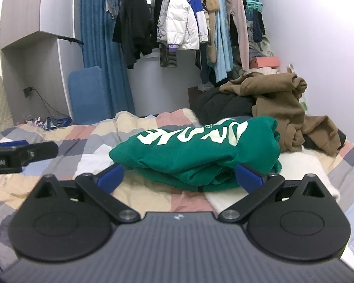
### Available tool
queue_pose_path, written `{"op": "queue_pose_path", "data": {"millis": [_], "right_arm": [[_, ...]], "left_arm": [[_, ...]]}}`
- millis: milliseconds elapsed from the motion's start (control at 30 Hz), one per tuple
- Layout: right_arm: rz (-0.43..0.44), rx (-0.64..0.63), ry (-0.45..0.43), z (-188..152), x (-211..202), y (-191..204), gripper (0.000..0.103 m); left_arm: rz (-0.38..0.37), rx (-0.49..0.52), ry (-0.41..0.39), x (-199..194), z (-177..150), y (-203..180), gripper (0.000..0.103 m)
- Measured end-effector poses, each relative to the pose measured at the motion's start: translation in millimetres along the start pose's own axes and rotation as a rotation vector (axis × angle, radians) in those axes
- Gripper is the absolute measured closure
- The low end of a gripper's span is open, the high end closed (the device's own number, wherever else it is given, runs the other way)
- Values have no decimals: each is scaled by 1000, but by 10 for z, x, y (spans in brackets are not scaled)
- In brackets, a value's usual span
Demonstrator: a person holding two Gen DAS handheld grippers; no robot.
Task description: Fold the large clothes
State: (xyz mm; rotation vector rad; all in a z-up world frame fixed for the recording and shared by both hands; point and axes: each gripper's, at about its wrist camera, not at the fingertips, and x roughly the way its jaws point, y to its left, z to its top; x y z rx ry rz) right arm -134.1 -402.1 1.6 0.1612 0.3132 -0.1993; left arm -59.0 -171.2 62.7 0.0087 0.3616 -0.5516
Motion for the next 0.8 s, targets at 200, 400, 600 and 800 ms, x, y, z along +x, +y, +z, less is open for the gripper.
{"op": "queue_pose_path", "data": {"millis": [200, 400, 600, 800], "right_arm": [[-2, 2, -3, -3, -5, -19, 0], [-2, 3, -1, -17, -13, -24, 0], [-4, -7, -1, -17, -1, -18, 0], [-5, -9, 1, -15, 0, -12, 0]], "left_arm": [[0, 4, 1, -6, 7, -5, 0], [3, -2, 6, 6, -6, -2, 0], [5, 1, 3, 5, -13, 4, 0], [0, 4, 5, 5, -29, 1, 0]]}}
